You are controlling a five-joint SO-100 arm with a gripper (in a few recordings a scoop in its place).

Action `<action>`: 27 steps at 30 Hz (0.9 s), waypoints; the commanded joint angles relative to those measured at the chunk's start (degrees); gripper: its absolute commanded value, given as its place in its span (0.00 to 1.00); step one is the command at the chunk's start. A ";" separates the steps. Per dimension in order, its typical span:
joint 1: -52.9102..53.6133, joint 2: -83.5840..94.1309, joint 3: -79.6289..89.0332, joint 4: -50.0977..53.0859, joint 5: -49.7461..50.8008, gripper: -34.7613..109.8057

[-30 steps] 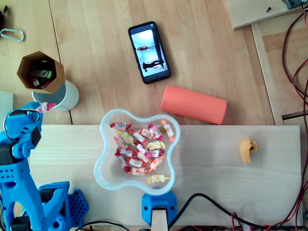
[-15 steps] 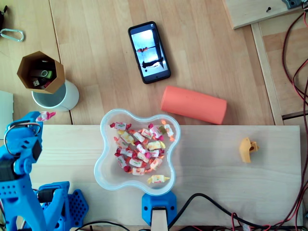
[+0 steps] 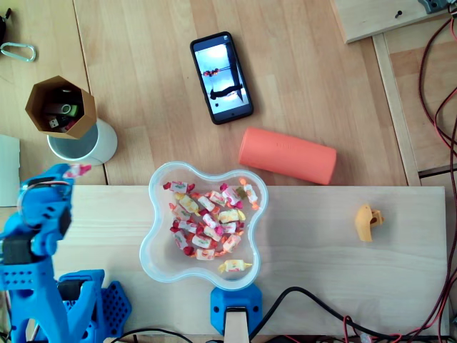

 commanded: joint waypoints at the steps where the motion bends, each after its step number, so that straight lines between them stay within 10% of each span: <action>1: 2.90 1.58 1.41 -2.90 -0.35 0.22; 27: 3.43 -1.49 9.40 -16.87 0.62 0.22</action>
